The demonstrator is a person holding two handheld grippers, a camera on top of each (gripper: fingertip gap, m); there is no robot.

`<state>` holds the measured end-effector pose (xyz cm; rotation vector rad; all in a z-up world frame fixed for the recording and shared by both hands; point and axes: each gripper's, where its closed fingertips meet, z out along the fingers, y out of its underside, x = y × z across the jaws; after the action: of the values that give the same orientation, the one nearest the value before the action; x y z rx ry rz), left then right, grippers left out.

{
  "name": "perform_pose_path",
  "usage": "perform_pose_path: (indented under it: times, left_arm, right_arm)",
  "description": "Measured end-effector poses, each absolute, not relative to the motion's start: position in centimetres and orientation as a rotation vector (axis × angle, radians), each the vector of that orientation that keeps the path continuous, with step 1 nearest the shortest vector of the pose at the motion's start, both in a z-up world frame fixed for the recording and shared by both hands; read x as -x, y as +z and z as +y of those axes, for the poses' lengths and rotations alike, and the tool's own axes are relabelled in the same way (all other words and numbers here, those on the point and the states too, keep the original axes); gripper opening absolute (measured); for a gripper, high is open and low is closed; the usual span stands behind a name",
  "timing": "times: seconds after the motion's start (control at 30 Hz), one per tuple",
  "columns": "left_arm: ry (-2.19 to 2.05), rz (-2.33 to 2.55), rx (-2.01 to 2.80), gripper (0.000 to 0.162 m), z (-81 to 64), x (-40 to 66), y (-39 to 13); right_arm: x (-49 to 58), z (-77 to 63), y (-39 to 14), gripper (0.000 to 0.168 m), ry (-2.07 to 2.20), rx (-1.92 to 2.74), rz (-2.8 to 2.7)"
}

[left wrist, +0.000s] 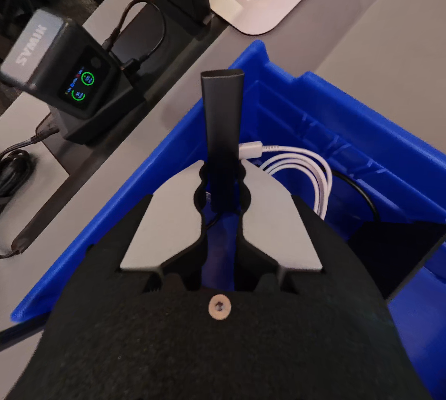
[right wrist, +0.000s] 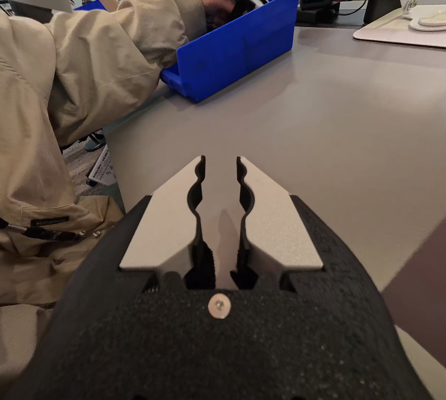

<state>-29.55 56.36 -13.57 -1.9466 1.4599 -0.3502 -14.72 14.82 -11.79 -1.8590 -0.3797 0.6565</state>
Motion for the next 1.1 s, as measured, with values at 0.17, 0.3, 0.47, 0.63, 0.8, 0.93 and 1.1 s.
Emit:
perform_pose_path:
  times: [0.17, 0.3, 0.47, 0.63, 0.8, 0.93, 1.1]
  left_arm:
    - [-0.343, 1.309, 1.863, 0.023, 56.9, 30.5, -10.1]
    - [-0.392, 1.157, 1.728, 0.023, 55.8, 31.3, -2.7]
    - [-0.565, 1.024, 1.464, 0.022, 50.5, 30.9, 9.6]
    - [-0.837, 1.056, 1.269, 0.022, 40.3, 26.8, 16.2]
    - [-0.873, 1.136, 1.175, 0.022, 31.5, 21.6, 15.4]
    - [-0.857, 1.199, 1.189, 0.022, 27.7, 18.2, 11.2]
    - [-0.927, 1.211, 1.257, 0.022, 25.6, 15.9, 6.9]
  right_arm:
    - [14.8, 14.8, -11.7, 0.023, 0.646, 1.853, -0.386]
    - [14.8, 14.9, -11.4, 0.023, 0.62, 1.838, -0.391]
    - [14.1, 15.8, -8.8, 0.027, 0.525, 1.759, -0.393]
    - [13.5, 18.8, 0.4, 0.039, 0.26, 1.588, -0.436]
    - [15.8, 20.3, 12.4, 0.037, 0.186, 1.373, -0.434]
    - [16.3, 21.9, 13.3, 0.031, 0.179, 1.404, -0.463]
    - [15.8, 23.8, 7.2, 0.03, 0.185, 1.578, -0.491]
